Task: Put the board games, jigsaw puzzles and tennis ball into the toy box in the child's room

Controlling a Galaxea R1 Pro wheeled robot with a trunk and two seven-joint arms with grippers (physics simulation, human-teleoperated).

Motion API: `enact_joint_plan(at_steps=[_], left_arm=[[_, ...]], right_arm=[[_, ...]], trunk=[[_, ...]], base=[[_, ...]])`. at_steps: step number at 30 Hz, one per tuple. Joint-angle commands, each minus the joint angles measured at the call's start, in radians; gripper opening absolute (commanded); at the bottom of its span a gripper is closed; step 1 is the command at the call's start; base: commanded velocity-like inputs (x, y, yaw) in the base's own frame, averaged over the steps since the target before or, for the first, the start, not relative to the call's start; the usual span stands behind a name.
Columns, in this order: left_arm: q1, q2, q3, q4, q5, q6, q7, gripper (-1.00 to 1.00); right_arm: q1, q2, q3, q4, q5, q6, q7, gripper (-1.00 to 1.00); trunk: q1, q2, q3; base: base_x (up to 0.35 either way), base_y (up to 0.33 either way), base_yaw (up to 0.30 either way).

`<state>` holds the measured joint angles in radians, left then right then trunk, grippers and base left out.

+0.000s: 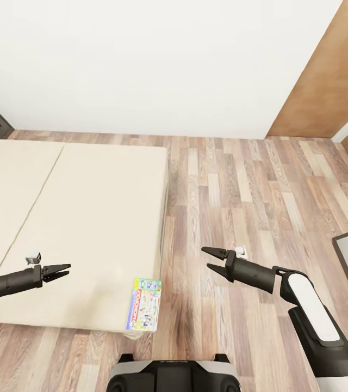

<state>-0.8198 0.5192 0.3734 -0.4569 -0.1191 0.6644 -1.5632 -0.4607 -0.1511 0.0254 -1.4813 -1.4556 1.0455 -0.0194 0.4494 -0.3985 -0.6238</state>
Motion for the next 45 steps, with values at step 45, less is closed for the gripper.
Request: enact_joint_plan(at_steps=[45], left_arm=[[-0.001,-0.004,0.006,0.0,-0.013,0.014,-0.008,1.0]], right_arm=[[0.028,-0.001,-0.032,0.0,-0.004,0.002,-0.002,1.0]], trunk=[[0.001,-0.002,0.073]], base=[[0.0,0.0,0.034]])
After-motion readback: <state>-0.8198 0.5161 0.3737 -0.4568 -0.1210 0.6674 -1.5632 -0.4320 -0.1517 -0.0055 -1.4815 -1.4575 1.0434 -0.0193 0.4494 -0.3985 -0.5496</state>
